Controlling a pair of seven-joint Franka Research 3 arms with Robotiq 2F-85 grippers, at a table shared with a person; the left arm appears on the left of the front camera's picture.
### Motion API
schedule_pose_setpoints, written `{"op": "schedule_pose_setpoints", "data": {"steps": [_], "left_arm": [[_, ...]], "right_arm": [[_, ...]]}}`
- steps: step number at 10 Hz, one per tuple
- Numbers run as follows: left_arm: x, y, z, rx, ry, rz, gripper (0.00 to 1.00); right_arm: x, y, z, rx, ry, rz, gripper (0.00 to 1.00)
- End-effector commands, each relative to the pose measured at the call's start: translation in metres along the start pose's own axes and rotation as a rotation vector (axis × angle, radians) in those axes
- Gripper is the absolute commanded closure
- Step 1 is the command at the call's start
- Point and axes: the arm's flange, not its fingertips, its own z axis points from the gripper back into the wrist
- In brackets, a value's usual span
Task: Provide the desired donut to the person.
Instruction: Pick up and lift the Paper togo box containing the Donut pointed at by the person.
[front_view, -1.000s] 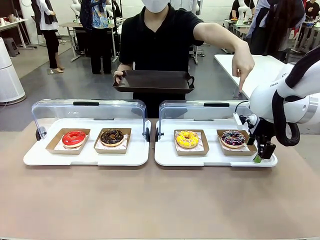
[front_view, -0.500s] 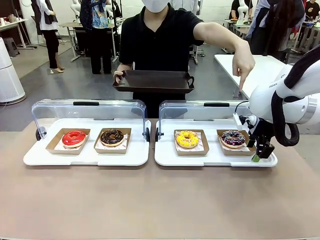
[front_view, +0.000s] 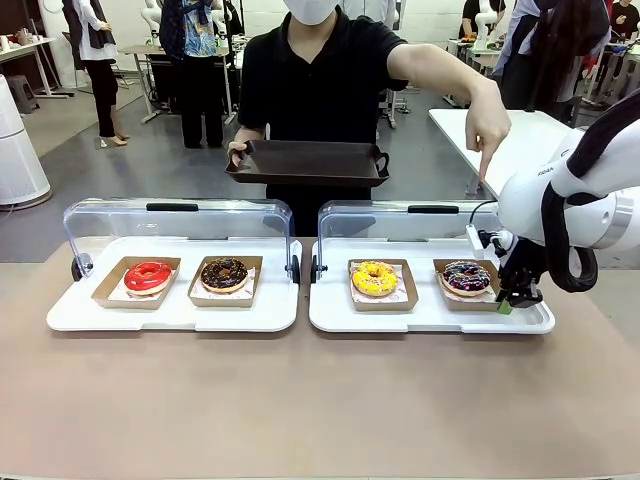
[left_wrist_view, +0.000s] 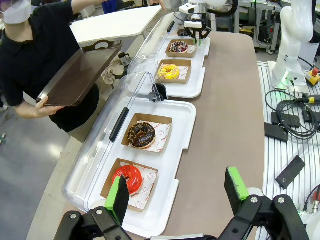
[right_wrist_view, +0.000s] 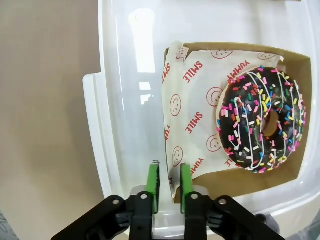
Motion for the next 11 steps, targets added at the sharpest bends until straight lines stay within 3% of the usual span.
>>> {"op": "schedule_pose_setpoints", "data": {"steps": [1, 2, 7, 11], "left_arm": [[0.001, 0.0, 0.001, -0.002, -0.005, -0.003, 0.0], [0.001, 0.0, 0.001, -0.002, -0.005, -0.003, 0.0], [0.001, 0.0, 0.001, -0.002, -0.005, -0.003, 0.0], [0.001, 0.0, 0.001, -0.002, -0.005, -0.003, 0.0]], "right_arm": [[0.001, -0.004, -0.006, -0.015, -0.003, -0.006, 0.9], [0.001, -0.004, -0.006, -0.015, -0.006, -0.006, 1.0], [0.003, 0.001, 0.004, 0.001, -0.013, 0.029, 1.0], [0.046, 0.053, 0.086, 0.086, 0.047, 0.067, 1.0]]}}
